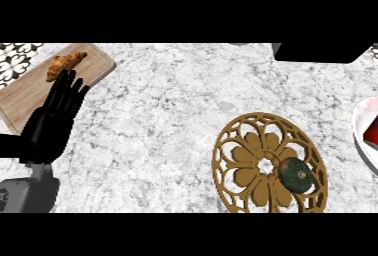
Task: Pick the can from the placemat and place it in the bowl
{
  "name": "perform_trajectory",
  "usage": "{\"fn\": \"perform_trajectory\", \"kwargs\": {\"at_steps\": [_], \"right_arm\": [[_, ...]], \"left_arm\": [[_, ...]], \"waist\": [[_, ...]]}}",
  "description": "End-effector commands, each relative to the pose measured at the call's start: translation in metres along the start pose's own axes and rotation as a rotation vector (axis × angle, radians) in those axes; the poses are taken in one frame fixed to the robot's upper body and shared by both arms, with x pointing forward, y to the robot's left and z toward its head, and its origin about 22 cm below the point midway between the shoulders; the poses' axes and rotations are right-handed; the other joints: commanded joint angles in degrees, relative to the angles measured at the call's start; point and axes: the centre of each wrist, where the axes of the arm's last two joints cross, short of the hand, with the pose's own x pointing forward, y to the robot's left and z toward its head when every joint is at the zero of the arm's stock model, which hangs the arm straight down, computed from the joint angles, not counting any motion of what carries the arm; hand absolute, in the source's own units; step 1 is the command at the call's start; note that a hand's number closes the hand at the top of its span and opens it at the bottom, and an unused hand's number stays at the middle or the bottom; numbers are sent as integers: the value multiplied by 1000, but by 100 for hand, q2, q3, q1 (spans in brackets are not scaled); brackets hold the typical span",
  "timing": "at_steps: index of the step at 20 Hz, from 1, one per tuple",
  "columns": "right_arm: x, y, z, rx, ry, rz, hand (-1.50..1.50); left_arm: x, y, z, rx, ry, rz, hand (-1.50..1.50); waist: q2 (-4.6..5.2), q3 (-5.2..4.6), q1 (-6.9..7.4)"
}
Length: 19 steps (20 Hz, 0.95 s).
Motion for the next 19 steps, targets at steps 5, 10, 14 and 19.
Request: {"fn": "perform_trajectory", "kwargs": {"at_steps": [5,10,14,19], "right_arm": [[-3,-65,57,-101,60,-56,-150],[0,-87,79,-116,70,-68,-150],[-7,-95,97,-70,91,-77,-150],[-7,-99,104,-36,96,-70,-150]], "left_arm": [[2,-2,1,14,-14,-4,0],[2,7,6,18,1,13,0],[-7,12,14,34,13,15,0],[-7,15,14,57,3,15,0]], "waist": [[9,20,-63],[10,45,-92],[-11,57,-205],[-13,68,-271]]}}
